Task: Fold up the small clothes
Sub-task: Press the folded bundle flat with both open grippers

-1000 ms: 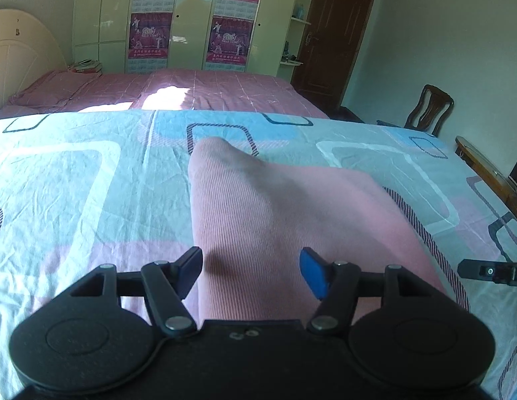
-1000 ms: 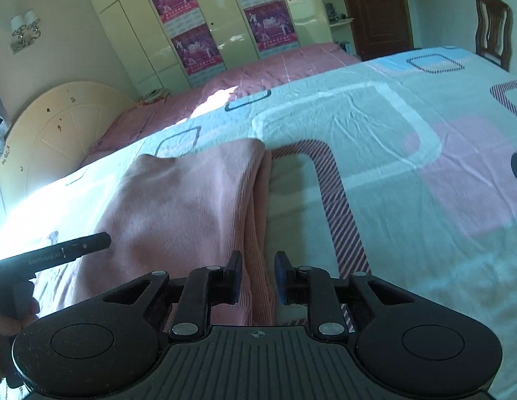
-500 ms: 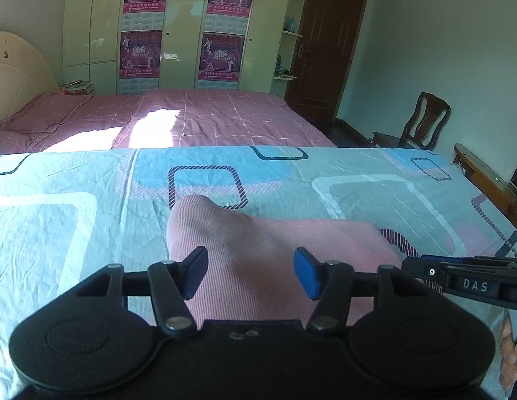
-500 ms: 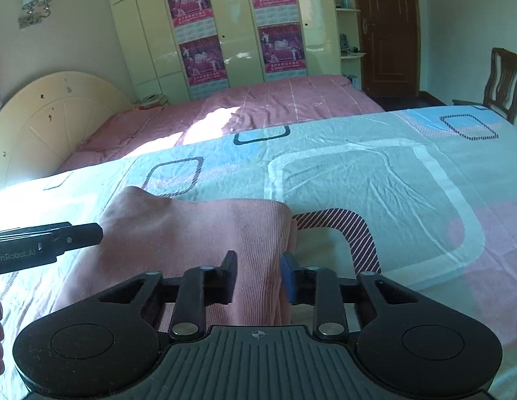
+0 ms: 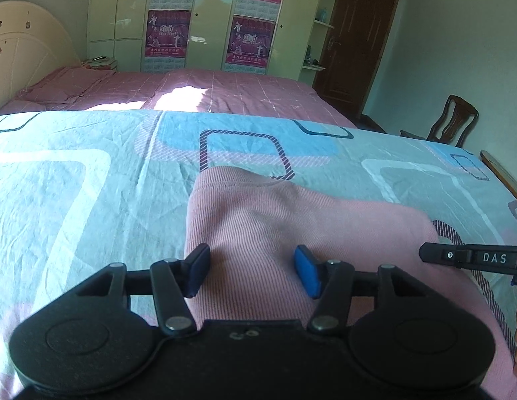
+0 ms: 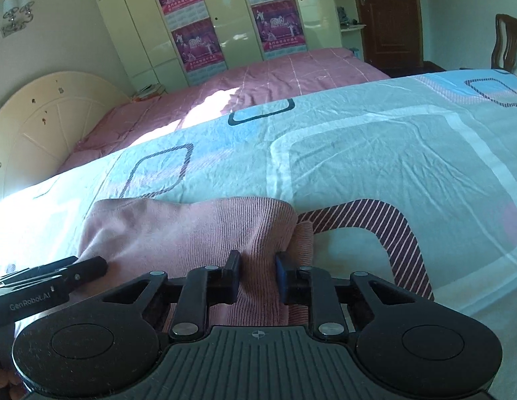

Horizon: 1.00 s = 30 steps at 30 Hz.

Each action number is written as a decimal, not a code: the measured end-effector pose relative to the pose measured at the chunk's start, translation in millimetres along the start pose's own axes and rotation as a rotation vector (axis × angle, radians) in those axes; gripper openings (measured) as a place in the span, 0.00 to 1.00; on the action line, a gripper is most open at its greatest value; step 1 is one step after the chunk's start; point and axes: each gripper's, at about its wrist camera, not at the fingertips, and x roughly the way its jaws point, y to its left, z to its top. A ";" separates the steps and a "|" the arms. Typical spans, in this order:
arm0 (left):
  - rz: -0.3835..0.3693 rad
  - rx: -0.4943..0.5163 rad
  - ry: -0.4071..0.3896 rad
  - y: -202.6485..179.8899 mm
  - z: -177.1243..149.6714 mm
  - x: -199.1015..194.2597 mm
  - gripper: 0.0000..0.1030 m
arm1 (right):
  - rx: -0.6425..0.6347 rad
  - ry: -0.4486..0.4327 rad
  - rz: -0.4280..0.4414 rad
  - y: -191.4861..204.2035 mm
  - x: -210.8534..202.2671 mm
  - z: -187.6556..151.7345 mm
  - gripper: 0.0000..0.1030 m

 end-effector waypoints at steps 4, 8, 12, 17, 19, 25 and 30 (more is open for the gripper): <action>0.010 0.020 -0.005 -5.3 0.1 -4.8 0.55 | 0.042 -0.041 -0.055 -4.3 -11.0 -6.6 0.21; 0.028 0.080 -0.005 -13.3 2.4 -7.6 0.57 | 0.018 -0.025 -0.091 -7.4 -15.3 -9.2 0.21; 0.047 0.119 -0.003 -19.3 4.6 -16.9 0.64 | 0.024 -0.079 -0.073 -1.8 -36.5 -0.4 0.21; 0.059 0.137 -0.031 -21.2 -2.5 -43.8 0.69 | -0.011 -0.072 -0.024 8.6 -54.0 -6.0 0.21; 0.046 0.121 -0.028 -19.6 -6.9 -52.0 0.69 | -0.024 -0.055 -0.019 11.5 -55.9 -12.1 0.21; 0.033 0.110 0.018 -21.8 -24.8 -55.4 0.69 | -0.012 -0.004 -0.039 5.6 -54.2 -33.8 0.21; 0.034 0.064 0.048 -17.4 -29.8 -47.7 0.70 | -0.044 0.015 -0.043 7.2 -55.4 -40.2 0.21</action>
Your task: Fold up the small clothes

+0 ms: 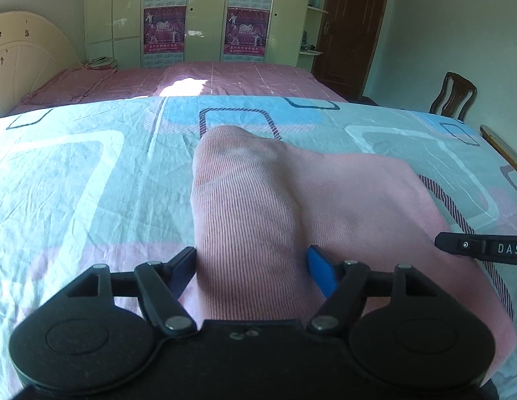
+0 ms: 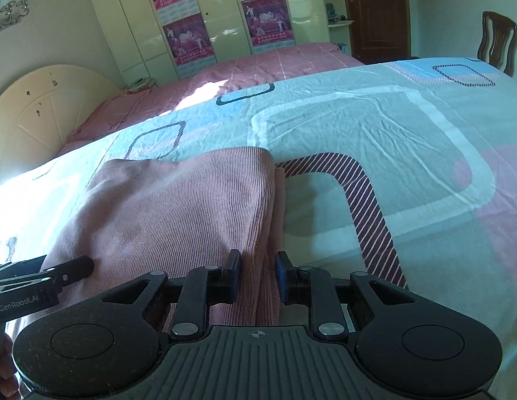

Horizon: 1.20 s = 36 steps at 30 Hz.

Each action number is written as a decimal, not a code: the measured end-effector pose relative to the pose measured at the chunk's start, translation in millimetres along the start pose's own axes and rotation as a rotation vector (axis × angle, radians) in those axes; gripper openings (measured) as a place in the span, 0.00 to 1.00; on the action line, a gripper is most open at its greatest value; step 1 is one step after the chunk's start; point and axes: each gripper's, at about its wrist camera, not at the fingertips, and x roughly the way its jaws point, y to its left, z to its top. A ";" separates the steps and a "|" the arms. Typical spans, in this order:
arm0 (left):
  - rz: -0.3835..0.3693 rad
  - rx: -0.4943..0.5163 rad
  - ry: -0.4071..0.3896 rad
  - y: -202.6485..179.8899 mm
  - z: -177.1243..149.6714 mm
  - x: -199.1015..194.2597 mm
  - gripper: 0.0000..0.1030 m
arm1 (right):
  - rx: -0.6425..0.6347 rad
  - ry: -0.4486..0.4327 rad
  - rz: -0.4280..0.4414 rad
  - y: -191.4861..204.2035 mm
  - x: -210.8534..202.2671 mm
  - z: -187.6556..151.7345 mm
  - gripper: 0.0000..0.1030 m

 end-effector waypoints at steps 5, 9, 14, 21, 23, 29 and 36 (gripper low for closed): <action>-0.010 0.008 0.011 2.0 1.1 1.7 0.71 | 0.100 0.015 0.009 -16.7 7.6 -0.6 0.21; -0.008 -0.002 0.012 2.7 -0.2 -7.2 0.69 | 0.073 -0.006 -0.001 -8.7 -3.7 -1.6 0.21; -0.037 0.008 0.001 3.5 -5.3 -26.6 0.65 | 0.047 -0.009 0.058 -5.0 -28.1 -6.2 0.21; -0.079 0.006 0.038 7.6 -23.6 -44.6 0.65 | 0.028 0.028 0.082 -10.7 -53.2 -31.8 0.21; -0.087 -0.003 0.057 8.9 -30.4 -45.2 0.66 | 0.031 0.042 0.089 -13.5 -58.1 -40.2 0.21; -0.097 -0.049 0.093 8.0 -45.5 -44.1 0.66 | 0.012 0.091 0.106 -11.3 -69.0 -60.5 0.21; -0.104 -0.055 0.097 10.0 -50.8 -47.8 0.61 | 0.044 0.122 0.118 -19.4 -72.2 -69.7 0.15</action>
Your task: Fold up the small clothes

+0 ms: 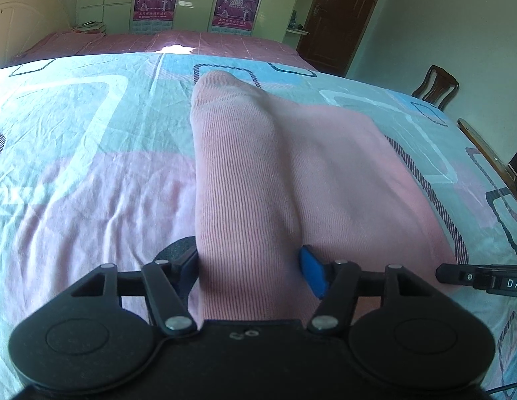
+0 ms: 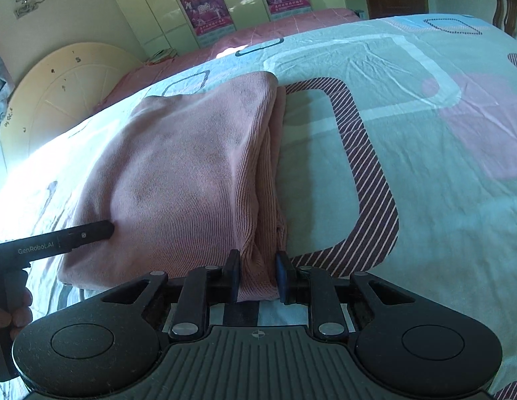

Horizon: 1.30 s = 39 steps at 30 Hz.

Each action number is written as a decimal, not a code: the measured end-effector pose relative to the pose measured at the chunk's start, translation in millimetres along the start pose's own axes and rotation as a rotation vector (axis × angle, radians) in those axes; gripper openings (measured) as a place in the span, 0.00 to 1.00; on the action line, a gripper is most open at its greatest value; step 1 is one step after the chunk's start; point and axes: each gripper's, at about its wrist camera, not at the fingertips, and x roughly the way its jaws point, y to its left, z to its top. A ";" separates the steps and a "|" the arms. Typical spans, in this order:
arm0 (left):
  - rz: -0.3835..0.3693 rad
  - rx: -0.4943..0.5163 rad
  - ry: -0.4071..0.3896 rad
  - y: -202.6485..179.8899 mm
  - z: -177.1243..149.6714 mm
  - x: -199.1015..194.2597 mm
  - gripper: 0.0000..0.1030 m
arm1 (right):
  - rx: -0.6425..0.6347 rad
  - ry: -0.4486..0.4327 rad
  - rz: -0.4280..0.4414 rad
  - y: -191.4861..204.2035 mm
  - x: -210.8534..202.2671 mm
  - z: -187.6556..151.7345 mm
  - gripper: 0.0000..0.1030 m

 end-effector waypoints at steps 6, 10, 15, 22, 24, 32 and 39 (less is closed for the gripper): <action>0.022 0.010 0.009 -4.0 -1.9 1.4 0.65 | 0.000 0.019 -0.021 -5.0 3.4 0.0 0.14; 0.036 0.017 0.009 -5.4 4.3 -2.4 0.71 | 0.006 -0.002 0.013 -5.6 -5.3 5.4 0.18; 0.032 0.008 0.011 -4.6 14.0 -5.9 0.73 | 0.017 -0.059 0.007 -7.0 -13.5 20.7 0.46; 0.024 0.006 -0.026 -7.1 37.2 -6.5 0.84 | 0.050 -0.084 0.036 -5.9 -8.2 46.1 0.46; 0.031 -0.004 -0.024 -5.6 44.2 -0.2 0.84 | 0.042 -0.092 0.042 -2.4 -3.7 52.4 0.47; 0.027 -0.032 0.011 4.4 59.3 31.1 0.83 | 0.027 -0.087 0.054 6.1 24.6 70.4 0.57; -0.026 -0.053 0.025 9.1 61.2 52.6 0.83 | 0.086 -0.069 0.063 -6.7 54.6 85.8 0.58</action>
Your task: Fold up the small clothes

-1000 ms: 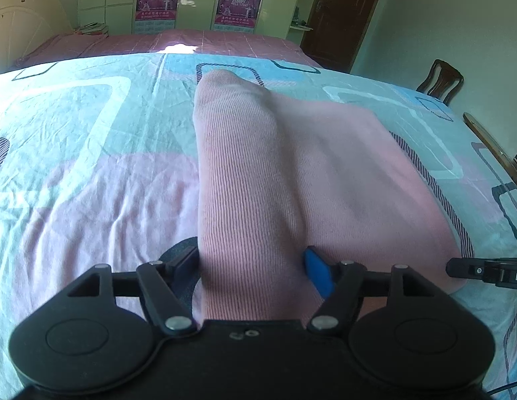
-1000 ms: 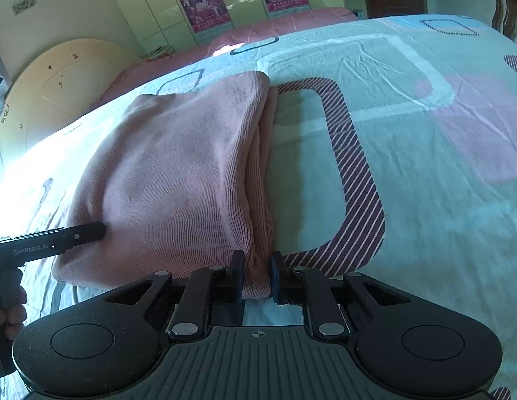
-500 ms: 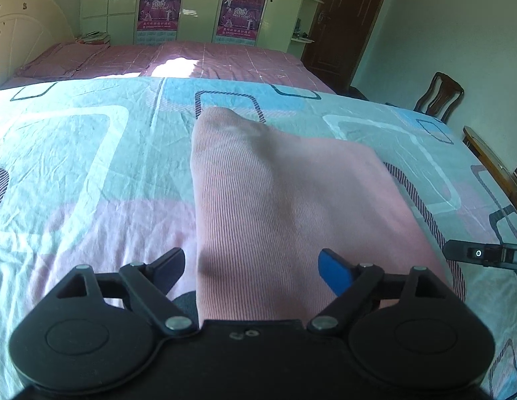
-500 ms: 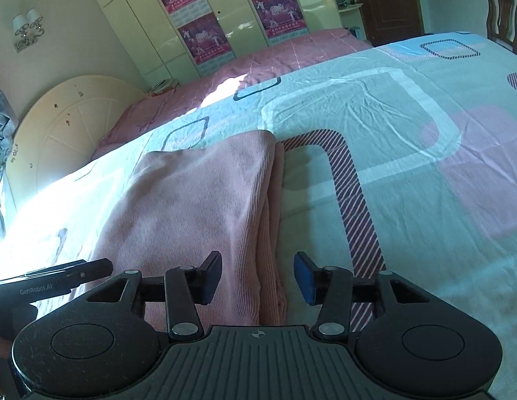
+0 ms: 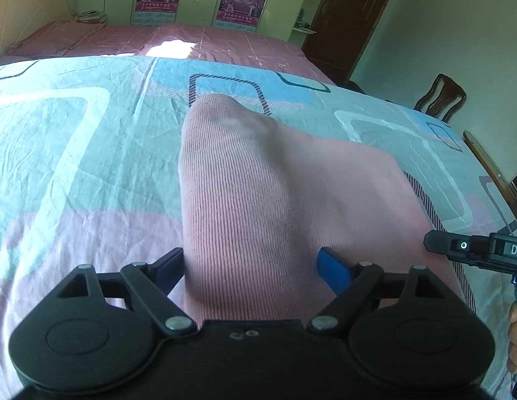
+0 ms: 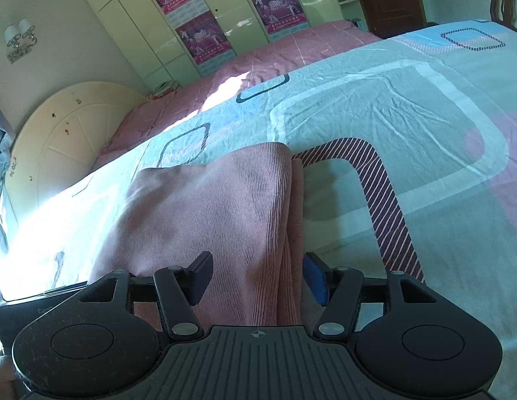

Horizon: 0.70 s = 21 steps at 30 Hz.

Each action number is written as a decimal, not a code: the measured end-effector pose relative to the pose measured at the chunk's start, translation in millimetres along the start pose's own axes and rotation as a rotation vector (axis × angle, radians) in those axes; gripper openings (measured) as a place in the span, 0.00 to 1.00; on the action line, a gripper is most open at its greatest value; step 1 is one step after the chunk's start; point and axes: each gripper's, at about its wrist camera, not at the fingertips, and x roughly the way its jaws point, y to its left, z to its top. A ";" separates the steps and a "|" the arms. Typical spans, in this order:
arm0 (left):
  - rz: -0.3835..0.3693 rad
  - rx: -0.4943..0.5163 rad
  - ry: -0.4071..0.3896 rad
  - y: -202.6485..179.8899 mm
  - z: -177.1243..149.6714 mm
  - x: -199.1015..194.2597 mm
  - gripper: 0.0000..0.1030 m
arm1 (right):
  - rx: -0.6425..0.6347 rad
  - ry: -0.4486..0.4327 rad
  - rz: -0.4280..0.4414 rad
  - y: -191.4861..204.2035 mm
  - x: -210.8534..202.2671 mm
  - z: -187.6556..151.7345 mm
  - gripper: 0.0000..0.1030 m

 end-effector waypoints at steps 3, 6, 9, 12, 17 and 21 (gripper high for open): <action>-0.038 -0.029 0.018 4.3 2.3 10.6 0.83 | 0.008 0.016 0.000 -5.1 10.7 0.9 0.58; -0.060 -0.034 0.021 5.5 3.3 16.8 0.83 | 0.027 0.031 0.017 -11.3 20.8 -0.7 0.58; -0.067 -0.024 0.023 3.4 4.6 19.6 0.81 | 0.007 0.021 0.032 -9.1 30.2 -0.4 0.57; -0.083 -0.031 0.026 2.2 6.2 13.1 0.66 | 0.033 0.065 0.089 -9.1 36.3 1.7 0.25; -0.073 -0.011 0.020 -1.4 7.4 14.4 0.61 | 0.042 0.054 0.095 -11.7 39.9 -0.3 0.25; -0.058 0.006 0.016 -6.7 9.2 12.6 0.55 | 0.017 0.051 0.072 -2.3 37.1 -2.3 0.25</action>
